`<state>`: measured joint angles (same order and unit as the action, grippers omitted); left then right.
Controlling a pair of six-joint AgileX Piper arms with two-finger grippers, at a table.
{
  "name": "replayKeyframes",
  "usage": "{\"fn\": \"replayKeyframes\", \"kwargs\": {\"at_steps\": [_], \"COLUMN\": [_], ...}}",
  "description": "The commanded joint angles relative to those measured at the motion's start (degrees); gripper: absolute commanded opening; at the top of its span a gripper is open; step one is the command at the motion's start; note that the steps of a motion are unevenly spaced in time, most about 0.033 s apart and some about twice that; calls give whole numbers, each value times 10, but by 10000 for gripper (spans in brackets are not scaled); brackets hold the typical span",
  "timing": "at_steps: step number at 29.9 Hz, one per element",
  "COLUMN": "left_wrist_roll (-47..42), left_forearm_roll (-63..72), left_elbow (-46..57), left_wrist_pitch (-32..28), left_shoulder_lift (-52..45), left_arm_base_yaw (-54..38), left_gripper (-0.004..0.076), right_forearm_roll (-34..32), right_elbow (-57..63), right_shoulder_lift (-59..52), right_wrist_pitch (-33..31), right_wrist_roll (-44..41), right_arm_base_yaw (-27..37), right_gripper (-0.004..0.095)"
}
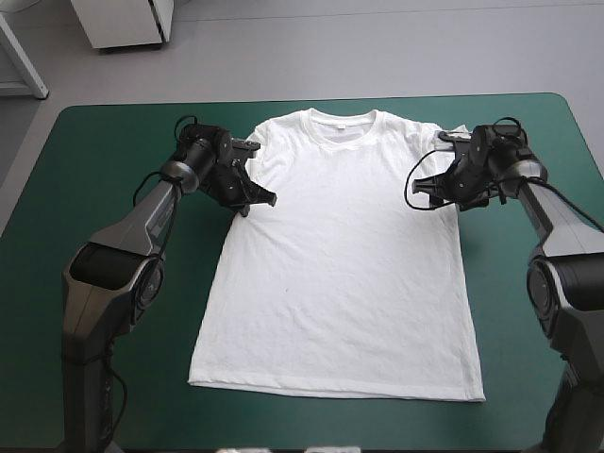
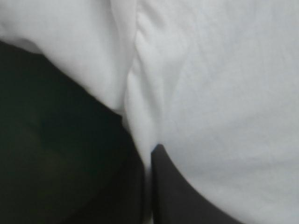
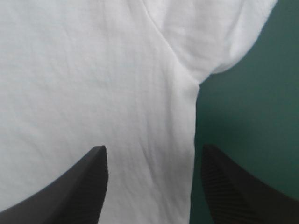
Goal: Fold the cloth
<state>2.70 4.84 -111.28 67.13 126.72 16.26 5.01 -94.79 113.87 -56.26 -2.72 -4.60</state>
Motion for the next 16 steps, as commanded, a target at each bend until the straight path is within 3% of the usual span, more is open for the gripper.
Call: {"fn": "replayKeyframes", "kwargs": {"at_steps": [1,10,12,16], "left_wrist_roll": [-1,-1,-1,-1], "left_forearm_roll": [21,22,22,23], "left_elbow": [-6,-6,-6,-6], "left_wrist_pitch": [7,6,6,6], "left_shoulder_lift": [-18,-18,-18,-18], "left_arm_base_yaw": [4,4,4,4], "left_gripper": [-10,-10,-10,-10], "right_forearm_roll": [0,6,14,17], "right_elbow": [-39,-38,-38,-36], "right_shoulder_lift": [0,57,69,79], "right_wrist_pitch": [-11,-32,-48,-70], "right_wrist_roll": [-3,-17,-17,-15], "right_arm_base_yaw": [1,-1,-1,-1], "right_gripper": [565,518,398,-19]}}
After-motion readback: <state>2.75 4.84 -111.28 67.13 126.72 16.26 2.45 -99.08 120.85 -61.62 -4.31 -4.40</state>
